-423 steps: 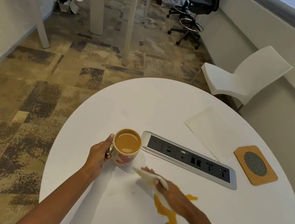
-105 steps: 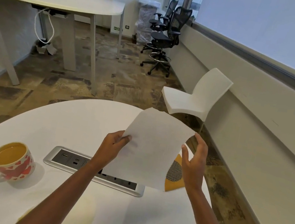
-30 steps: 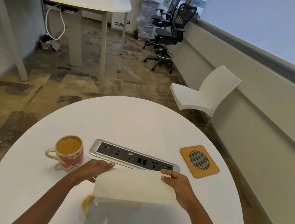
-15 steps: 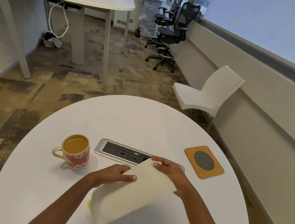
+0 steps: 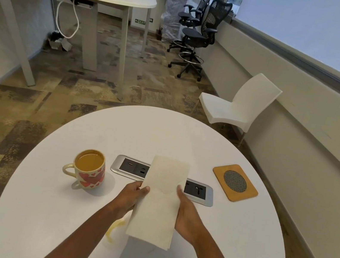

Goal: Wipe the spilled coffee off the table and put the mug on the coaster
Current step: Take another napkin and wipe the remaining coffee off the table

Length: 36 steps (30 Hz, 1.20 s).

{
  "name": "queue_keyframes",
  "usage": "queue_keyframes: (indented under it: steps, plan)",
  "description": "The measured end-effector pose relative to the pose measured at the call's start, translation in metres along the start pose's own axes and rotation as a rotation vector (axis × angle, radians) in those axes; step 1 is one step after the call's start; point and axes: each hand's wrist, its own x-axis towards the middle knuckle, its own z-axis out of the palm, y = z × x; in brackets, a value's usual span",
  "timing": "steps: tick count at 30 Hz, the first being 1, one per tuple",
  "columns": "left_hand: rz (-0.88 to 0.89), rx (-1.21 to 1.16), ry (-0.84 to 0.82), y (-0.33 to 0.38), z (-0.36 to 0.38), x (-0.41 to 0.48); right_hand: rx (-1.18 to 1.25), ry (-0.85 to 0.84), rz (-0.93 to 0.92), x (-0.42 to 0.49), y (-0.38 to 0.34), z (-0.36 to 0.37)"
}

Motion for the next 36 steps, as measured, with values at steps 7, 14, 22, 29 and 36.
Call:
queue_keyframes:
  steps: [7,14,22,29,36]
  plan:
    - [-0.057,-0.043,-0.121,-0.009,-0.010,-0.005,-0.260,0.126,-0.097,-0.006,0.010,-0.002]
    - [-0.005,-0.020,-0.063,-0.015,-0.014,-0.012,-0.419,0.235,-0.012,-0.012,0.000,0.005]
    - [0.095,0.114,-0.015,-0.013,-0.014,-0.015,-0.445,0.191,-0.003,-0.013,0.006,0.000]
    - [0.024,0.248,-0.037,-0.015,-0.007,-0.022,-0.450,0.209,0.008,-0.016,0.011,0.002]
    - [0.103,0.155,0.135,-0.018,0.003,-0.022,0.146,0.037,0.205,-0.020,0.013,-0.005]
